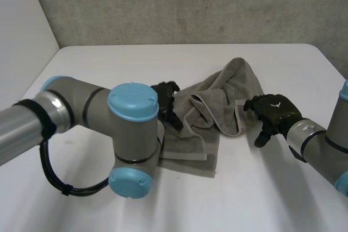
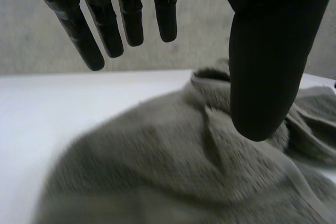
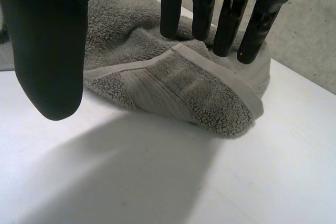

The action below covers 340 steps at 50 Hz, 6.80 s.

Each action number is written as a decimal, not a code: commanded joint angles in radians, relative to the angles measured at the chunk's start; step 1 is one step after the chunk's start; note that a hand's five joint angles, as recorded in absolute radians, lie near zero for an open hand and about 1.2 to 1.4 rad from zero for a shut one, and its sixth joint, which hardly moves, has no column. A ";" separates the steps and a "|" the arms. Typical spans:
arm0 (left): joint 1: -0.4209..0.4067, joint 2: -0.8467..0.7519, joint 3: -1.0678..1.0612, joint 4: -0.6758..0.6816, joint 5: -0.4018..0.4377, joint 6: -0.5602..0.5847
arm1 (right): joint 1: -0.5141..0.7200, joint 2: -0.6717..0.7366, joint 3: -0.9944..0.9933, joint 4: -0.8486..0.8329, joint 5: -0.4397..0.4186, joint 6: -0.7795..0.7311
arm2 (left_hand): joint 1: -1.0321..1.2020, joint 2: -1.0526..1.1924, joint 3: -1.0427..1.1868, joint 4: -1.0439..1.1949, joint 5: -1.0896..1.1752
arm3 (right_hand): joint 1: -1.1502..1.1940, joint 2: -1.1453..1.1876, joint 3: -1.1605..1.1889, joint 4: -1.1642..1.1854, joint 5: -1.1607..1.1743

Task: Fold the towel.

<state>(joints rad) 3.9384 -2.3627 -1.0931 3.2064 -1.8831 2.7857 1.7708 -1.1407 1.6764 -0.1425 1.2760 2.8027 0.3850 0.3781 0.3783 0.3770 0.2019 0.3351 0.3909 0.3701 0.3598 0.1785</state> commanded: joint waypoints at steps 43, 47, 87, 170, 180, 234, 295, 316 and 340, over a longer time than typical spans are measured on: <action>0.065 0.403 -0.175 -0.077 0.057 0.337 | -0.067 -0.080 -0.196 0.160 -0.027 0.006 | 1.011 1.018 1.018 1.019 1.020 | 0.017 -0.039 -0.018 -0.008 -0.001; 0.067 0.488 -0.218 -0.129 0.098 0.416 | -0.071 -0.073 -0.282 0.272 -0.093 0.011 | 1.011 1.018 1.018 1.019 1.020 | 0.017 -0.039 -0.018 -0.008 -0.001; 0.050 0.977 -0.472 -0.192 0.128 0.460 | 0.274 0.582 -0.937 0.208 -0.306 0.123 | 1.011 1.018 1.018 1.019 1.020 | 0.933 0.877 0.898 0.908 0.915; 0.341 0.691 -0.720 -0.039 0.395 0.499 | -0.008 -0.191 0.055 0.138 -0.029 -0.040 | -0.160 -0.153 -0.153 -0.152 -0.151 | 0.143 0.087 0.108 0.119 0.125; 0.381 0.669 -0.791 -0.026 0.346 0.509 | -0.008 -0.198 0.023 0.309 -0.056 -0.061 | -0.119 -0.112 -0.112 -0.111 -0.110 | 0.143 0.088 0.108 0.119 0.125; 0.470 0.602 -0.840 0.030 0.409 0.506 | 0.009 0.435 -0.730 0.517 -0.043 -0.344 | -0.142 -0.135 -0.135 -0.134 -0.134 | 0.530 0.475 0.495 0.506 0.512; 0.469 0.602 -0.843 0.029 0.406 0.506 | 0.038 0.276 -0.544 0.419 -0.009 -0.255 | -0.157 -0.150 -0.150 -0.149 -0.148 | 0.440 0.384 0.405 0.415 0.422; 0.467 0.602 -0.852 0.029 0.406 0.506 | 0.047 0.360 -0.584 0.350 0.040 -0.206 | -0.160 -0.153 -0.153 -0.152 -0.151 | 0.381 0.325 0.346 0.357 0.363; 0.464 0.602 -0.855 0.029 0.409 0.506 | 0.088 0.251 -0.646 0.351 0.043 -0.031 | -0.157 -0.150 -0.150 -0.149 -0.148 | 1.061 1.005 1.026 1.036 1.043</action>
<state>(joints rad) 4.4050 -1.7610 -1.9468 3.2351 -1.4762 3.2919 1.8553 -0.7688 1.0238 0.2101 1.3415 2.6687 0.2191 0.2091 0.2112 0.2090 0.0396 0.9591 1.1719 1.1797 1.1896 0.9517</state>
